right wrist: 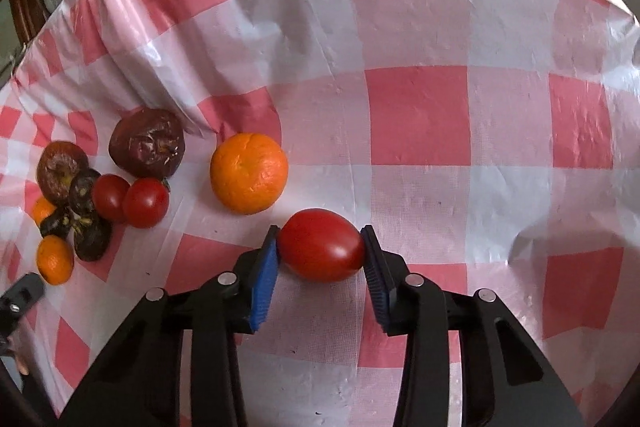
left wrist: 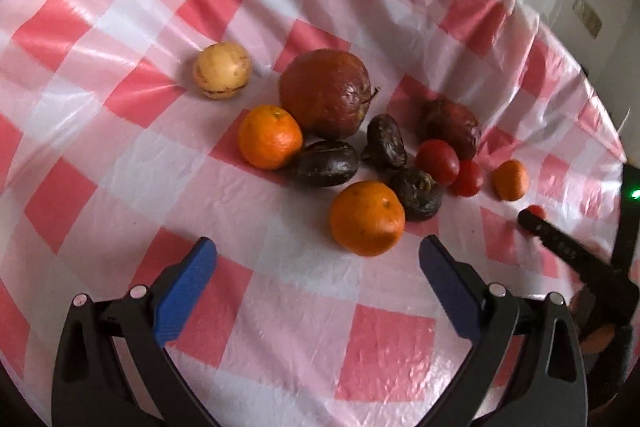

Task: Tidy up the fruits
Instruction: 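Grasp a red tomato with the right tool while the left tool grasps an orange, then carry the tomato and orange to the white box and open both tools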

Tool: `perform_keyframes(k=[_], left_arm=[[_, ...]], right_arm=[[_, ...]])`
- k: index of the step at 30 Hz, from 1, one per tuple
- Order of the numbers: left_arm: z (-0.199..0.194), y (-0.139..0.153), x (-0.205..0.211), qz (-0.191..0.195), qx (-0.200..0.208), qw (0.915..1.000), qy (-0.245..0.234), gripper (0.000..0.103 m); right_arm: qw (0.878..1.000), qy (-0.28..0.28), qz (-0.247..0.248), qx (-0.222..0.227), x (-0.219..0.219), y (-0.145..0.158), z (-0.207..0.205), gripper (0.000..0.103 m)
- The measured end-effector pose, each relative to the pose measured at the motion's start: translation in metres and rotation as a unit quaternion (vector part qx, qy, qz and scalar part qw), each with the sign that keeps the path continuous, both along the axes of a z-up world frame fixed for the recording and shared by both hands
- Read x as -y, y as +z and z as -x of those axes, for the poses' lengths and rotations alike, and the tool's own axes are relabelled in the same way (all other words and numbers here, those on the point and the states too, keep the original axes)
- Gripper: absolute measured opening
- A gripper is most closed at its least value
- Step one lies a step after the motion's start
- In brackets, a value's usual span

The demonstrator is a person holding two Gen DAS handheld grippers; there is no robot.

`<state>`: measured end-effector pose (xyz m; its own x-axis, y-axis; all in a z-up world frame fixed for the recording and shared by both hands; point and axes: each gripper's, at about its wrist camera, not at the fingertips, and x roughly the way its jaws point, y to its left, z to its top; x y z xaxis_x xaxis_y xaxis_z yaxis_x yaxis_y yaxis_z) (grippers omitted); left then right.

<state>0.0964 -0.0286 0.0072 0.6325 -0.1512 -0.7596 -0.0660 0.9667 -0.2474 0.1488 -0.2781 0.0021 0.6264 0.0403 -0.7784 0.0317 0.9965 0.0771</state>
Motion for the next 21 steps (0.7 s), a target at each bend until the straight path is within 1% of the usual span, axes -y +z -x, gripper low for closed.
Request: perform_keyframes(k=[3,4,5,6,8,9,10,11,13,15,17,21], left_arm=[[-0.008,0.002,0.008,-0.031,0.004,0.9995,0.004,0.1],[-0.012,0.002,0.013,-0.044,0.004,0.999,0.002,0.092],[-0.015,0.001,0.015,-0.049,0.001,0.9988,0.0,0.085],[-0.018,0.0,0.017,-0.05,-0.002,0.9987,-0.006,0.082],[-0.019,0.001,0.022,-0.055,0.003,0.9983,-0.019,0.068],[-0.018,0.001,0.024,-0.055,0.005,0.9981,-0.028,0.062],[-0.017,0.002,0.026,-0.047,0.009,0.9979,-0.043,0.049],[-0.016,0.002,0.026,-0.035,0.012,0.9977,-0.056,0.041],[-0.013,0.003,0.023,-0.029,0.014,0.9981,-0.053,0.041],[-0.01,0.003,0.016,-0.007,0.02,0.9984,-0.053,0.041],[-0.002,0.006,0.009,0.008,0.037,0.9982,-0.047,0.041],[0.006,0.014,0.007,0.012,0.063,0.9969,-0.046,0.041]], right_arm=[[1.0,0.0,0.0,0.0,-0.004,-0.002,0.002,0.04],[1.0,0.0,-0.003,0.0,-0.003,-0.002,0.002,0.04],[1.0,0.0,-0.005,0.0,-0.003,-0.001,0.0,0.04],[1.0,-0.001,-0.007,0.0,0.001,0.004,0.0,0.04],[1.0,-0.001,-0.009,0.0,0.003,0.004,0.002,0.04],[1.0,-0.001,-0.009,0.0,0.003,0.004,0.002,0.04],[1.0,-0.001,-0.008,0.0,0.001,0.003,0.003,0.04],[1.0,-0.002,-0.008,0.0,0.006,0.004,0.004,0.04],[1.0,-0.003,-0.01,0.001,0.01,0.006,0.006,0.04],[1.0,-0.003,-0.013,0.002,0.014,0.008,0.006,0.04],[1.0,-0.004,-0.018,0.003,0.02,0.007,0.006,0.04],[1.0,-0.005,-0.03,0.005,0.026,0.008,0.008,0.04]])
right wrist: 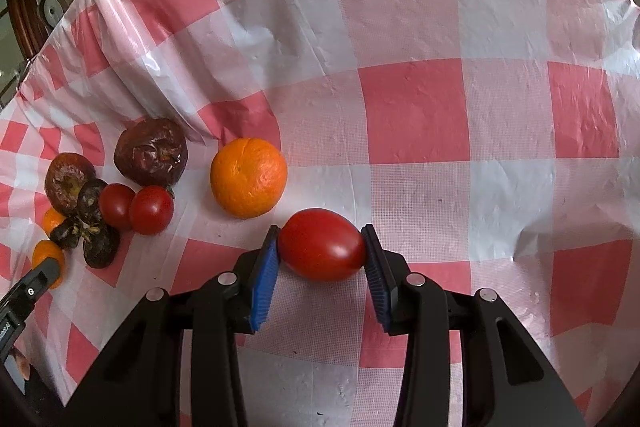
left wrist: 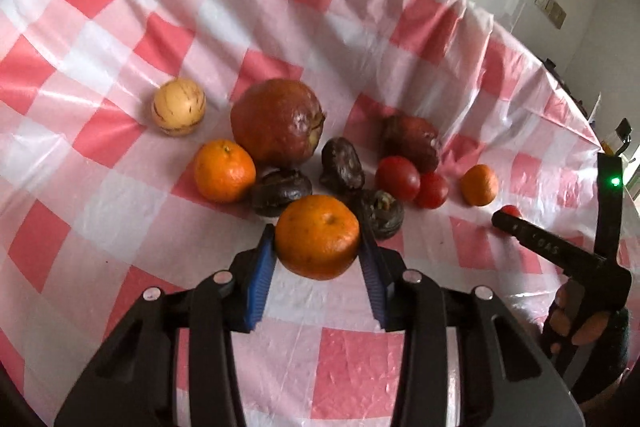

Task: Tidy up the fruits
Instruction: 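Carry the tomato and orange to the white box and open both tools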

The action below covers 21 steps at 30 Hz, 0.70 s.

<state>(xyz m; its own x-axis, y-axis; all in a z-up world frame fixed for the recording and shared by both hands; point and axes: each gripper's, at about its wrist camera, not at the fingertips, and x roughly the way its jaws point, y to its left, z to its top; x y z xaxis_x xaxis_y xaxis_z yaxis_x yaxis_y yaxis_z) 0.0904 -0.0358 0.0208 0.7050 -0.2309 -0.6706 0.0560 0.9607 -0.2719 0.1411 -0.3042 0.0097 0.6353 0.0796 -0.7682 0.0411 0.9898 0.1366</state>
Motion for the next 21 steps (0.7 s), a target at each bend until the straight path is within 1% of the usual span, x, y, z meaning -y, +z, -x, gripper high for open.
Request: perform_keyframes(k=[5,7,10,13,14,16,21], left_arm=[[0.005,0.001,-0.006,0.033,0.008,0.9994,0.003,0.041],[0.006,0.0,-0.01,0.043,0.012,0.9989,0.011,0.041],[0.014,0.005,-0.016,0.052,0.036,0.9977,0.024,0.041],[0.028,0.013,-0.024,0.039,0.075,0.9954,0.044,0.041],[0.035,0.016,-0.029,0.035,0.086,0.9942,0.054,0.041],[0.049,0.019,-0.043,0.036,0.095,0.9921,0.073,0.041],[0.08,0.017,-0.081,0.076,0.08,0.988,0.108,0.041]], right_arm=[[1.0,-0.003,-0.029,0.006,0.011,0.0,0.001,0.04],[0.999,-0.014,-0.042,0.009,0.018,-0.001,0.003,0.04],[0.998,-0.027,-0.056,0.018,0.026,0.002,0.009,0.04],[0.997,-0.033,-0.065,0.031,0.026,0.007,0.02,0.04],[0.996,-0.032,-0.077,0.036,0.023,0.01,0.026,0.04],[0.995,-0.021,-0.085,0.046,0.011,0.014,0.039,0.04],[0.993,0.037,-0.094,0.056,-0.042,0.028,0.087,0.04]])
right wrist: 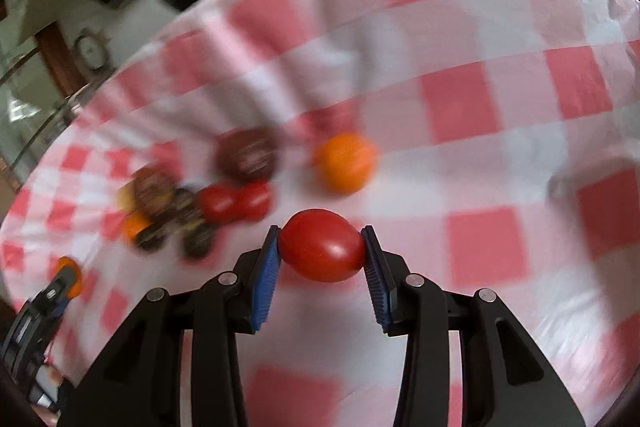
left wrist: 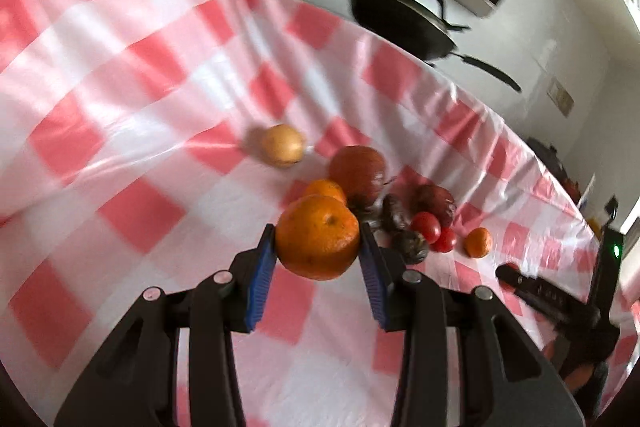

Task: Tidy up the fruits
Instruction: 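Carry the tomato and orange to the white box and open both tools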

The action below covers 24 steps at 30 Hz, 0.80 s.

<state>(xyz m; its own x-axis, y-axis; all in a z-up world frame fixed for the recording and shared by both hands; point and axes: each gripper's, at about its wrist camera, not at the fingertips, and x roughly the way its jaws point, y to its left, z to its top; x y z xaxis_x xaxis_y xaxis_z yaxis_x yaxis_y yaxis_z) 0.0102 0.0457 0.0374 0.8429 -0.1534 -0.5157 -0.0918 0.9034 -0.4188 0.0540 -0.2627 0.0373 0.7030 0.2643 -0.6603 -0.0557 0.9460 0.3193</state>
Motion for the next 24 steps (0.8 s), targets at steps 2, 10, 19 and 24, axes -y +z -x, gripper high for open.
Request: perform_keyframes(k=[2,10,19,24], left_arm=[[0.017,0.001,-0.015,0.011,-0.001,0.9999,0.012,0.041],[0.105,0.012,-0.057,0.013,0.021,0.9995,0.019,0.041],[0.198,0.011,-0.12,-0.011,0.012,0.9994,0.03,0.041],[0.238,0.014,-0.157,-0.023,0.013,0.9984,0.05,0.041]], right_arm=[[1.0,0.019,0.005,0.003,-0.021,0.003,0.021,0.04],[0.994,0.107,-0.001,0.012,-0.114,0.011,0.136,0.04],[0.979,0.201,0.023,0.007,-0.192,0.011,0.191,0.04],[0.969,0.245,0.03,0.006,-0.226,0.01,0.209,0.04]])
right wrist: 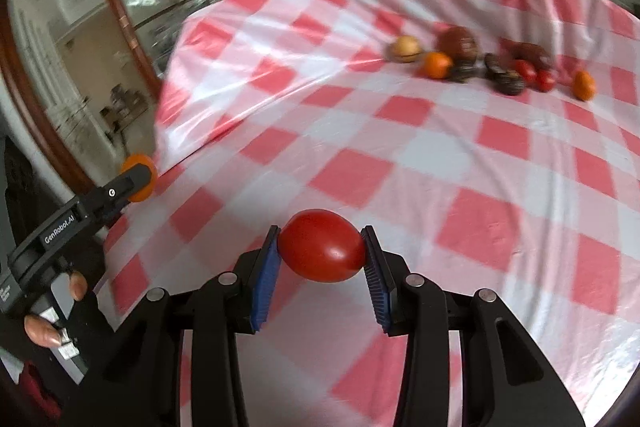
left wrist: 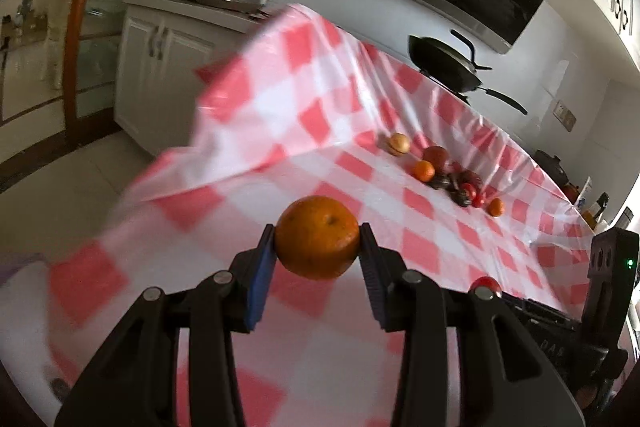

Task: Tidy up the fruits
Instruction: 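Carry the tomato and orange to the white box and open both tools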

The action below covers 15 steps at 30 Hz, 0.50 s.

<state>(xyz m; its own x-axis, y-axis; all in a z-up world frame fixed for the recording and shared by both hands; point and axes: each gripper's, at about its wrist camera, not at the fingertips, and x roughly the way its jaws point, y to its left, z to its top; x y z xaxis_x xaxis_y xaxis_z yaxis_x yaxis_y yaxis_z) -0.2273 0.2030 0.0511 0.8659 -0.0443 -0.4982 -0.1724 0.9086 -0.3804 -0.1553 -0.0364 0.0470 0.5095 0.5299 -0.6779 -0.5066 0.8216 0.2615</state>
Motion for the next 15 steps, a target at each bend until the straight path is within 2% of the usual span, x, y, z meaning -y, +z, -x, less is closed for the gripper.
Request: perform_keyframes(k=[9,15], left_arm=[[0.073,-0.005,-0.061,-0.032,-0.017,0.9983,0.045,0.041],[0.119,-0.017,-0.105,-0.045,-0.036,0.9937,0.096,0.041]], right_arm=[[0.992,0.117,0.033,0.024,-0.08,0.004,0.063,0.04],[0.974,0.215,0.045,0.057,-0.132,0.005,0.111,0.04]])
